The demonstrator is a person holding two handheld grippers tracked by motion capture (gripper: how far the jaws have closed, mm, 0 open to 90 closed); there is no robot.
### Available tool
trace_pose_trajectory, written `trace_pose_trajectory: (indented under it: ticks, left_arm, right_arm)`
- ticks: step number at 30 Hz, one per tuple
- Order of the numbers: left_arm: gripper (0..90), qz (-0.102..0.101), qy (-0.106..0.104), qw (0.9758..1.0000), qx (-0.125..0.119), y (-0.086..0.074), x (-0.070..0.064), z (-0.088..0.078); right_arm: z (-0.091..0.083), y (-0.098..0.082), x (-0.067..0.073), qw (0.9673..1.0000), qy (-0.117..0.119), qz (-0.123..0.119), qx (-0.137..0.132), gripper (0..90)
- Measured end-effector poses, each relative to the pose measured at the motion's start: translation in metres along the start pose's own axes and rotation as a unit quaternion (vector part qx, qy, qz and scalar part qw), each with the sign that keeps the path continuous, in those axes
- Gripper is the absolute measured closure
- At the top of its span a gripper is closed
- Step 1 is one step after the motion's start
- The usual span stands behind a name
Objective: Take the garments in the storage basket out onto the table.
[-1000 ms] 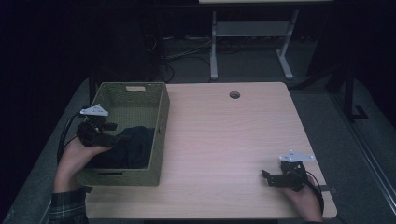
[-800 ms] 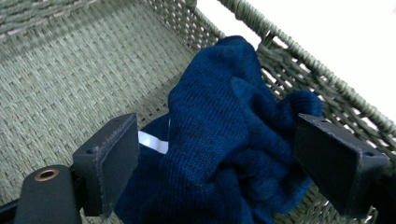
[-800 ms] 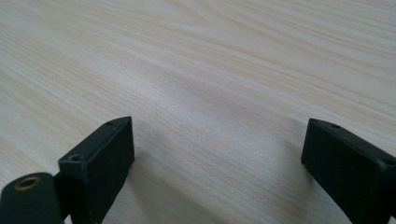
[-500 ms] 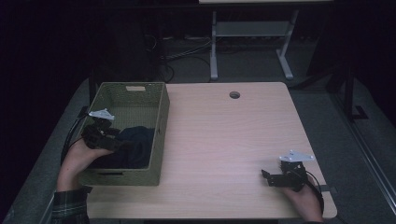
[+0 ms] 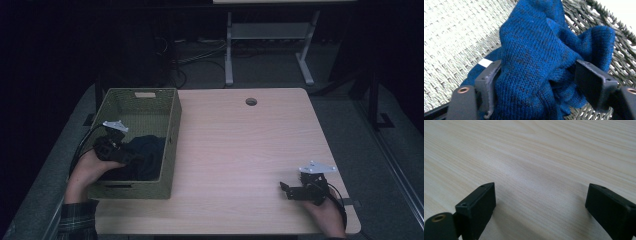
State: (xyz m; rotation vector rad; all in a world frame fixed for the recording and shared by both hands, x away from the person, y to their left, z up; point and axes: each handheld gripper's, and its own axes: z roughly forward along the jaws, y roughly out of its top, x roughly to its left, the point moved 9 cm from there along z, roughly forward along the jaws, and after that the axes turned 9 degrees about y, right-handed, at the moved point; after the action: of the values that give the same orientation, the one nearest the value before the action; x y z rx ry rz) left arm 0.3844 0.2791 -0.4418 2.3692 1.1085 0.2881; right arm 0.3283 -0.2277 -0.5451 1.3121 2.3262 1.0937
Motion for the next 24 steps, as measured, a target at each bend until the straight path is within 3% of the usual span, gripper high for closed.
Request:
trace_pose_trajectory:
  ticks: [6,8,12,19,24]
  left_arm:
    - [46.6,0.007,-0.007,0.9999,0.01,-0.002,-0.003,0.001]
    - [58.2,0.013,-0.005,0.9998,0.016,-0.003,-0.003,0.002]
    - [70.3,0.001,-0.01,0.9997,0.022,-0.003,-0.002,0.002]
    - [72.0,-0.008,-0.015,0.9998,0.009,-0.002,0.0,-0.003]
    - [71.9,-0.017,-0.016,0.9996,-0.012,0.002,0.001,-0.012]
  right_arm:
    - [0.0,0.0,0.0,1.0,0.0,0.0,0.0,9.2]
    - [0.0,0.0,0.0,1.0,0.0,0.0,0.0,9.2]
    - [0.0,0.0,0.0,1.0,0.0,0.0,0.0,9.2]
    - [0.0,0.0,0.0,1.0,0.0,0.0,0.0,9.2]
    - [0.0,0.0,0.0,1.0,0.0,0.0,0.0,9.2]
